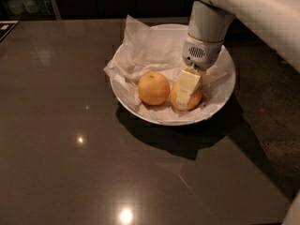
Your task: Pick orange from white bowl
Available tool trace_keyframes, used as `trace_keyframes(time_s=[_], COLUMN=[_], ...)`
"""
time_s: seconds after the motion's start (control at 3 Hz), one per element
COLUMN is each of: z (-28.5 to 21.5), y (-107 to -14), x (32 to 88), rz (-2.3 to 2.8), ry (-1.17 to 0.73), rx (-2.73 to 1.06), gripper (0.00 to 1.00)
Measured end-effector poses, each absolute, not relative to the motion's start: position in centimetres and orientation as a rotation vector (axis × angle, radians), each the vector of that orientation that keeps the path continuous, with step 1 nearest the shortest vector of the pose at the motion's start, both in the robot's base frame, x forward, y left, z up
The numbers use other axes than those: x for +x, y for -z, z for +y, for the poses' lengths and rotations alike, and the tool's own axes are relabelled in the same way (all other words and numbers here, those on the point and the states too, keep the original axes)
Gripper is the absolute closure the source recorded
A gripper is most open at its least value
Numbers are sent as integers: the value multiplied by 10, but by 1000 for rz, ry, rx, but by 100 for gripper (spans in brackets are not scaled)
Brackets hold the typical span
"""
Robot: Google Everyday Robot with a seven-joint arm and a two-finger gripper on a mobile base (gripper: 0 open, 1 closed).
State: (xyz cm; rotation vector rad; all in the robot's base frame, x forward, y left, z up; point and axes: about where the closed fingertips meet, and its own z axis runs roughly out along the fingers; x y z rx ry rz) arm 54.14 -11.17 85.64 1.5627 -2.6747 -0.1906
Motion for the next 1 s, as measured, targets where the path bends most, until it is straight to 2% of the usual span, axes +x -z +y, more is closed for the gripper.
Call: trace_keyframes(time_s=[0.67,1.0], z=[-110,-116], y=[-863,-890], x=[543,527], rz=[-2715,-2770], ry=[163,150], rx=[1602,1684], gripper=[78,99])
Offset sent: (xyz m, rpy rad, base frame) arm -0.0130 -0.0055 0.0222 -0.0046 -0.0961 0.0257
